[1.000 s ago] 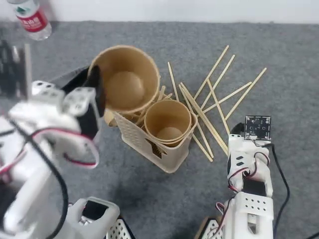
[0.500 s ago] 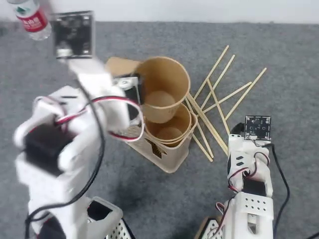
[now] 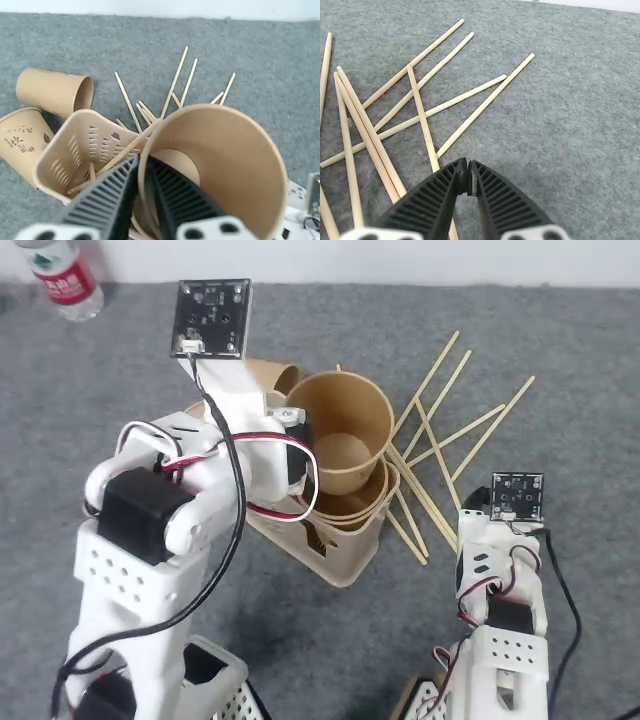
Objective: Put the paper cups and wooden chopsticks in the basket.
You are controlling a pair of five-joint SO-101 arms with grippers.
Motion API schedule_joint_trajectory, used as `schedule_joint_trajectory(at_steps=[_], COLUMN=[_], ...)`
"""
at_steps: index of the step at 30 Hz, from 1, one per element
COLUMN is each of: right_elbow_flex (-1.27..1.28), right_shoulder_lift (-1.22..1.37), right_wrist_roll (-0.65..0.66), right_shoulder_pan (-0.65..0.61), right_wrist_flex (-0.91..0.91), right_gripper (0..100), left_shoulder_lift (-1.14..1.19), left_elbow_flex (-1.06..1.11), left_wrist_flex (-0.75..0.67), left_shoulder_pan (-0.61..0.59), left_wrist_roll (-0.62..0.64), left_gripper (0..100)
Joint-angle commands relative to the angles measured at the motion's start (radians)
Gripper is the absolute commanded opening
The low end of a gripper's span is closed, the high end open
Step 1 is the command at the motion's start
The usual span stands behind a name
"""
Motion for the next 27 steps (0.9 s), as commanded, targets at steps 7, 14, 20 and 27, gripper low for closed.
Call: schedule_joint_trajectory(at_steps=[7,14,20,27], right_elbow_flex=[-0.009,-0.011,-0.011,-0.011], right_shoulder_lift=[-0.021,-0.021,-0.021,-0.021], right_wrist_roll=[0.012,0.012,0.012,0.012], right_shoulder_pan=[-0.008,-0.008,-0.008,-0.008], right_wrist_flex=[-0.024,-0.024,-0.024,-0.024], right_gripper=[0.9,0.9,0.9,0.9], left_shoulder_lift=[-0.052,-0.044,-0.052,-0.044], left_elbow_flex=[-0.002,0.001,0.001,0.015], left_wrist_flex=[0.103,0.124,0.129,0.127], left_shoulder_pan=[0.043,0.038,0.029,0.025], left_wrist_roll=[-0.018,-0.043,-0.049,-0.084], left_gripper=[1,1,4,5])
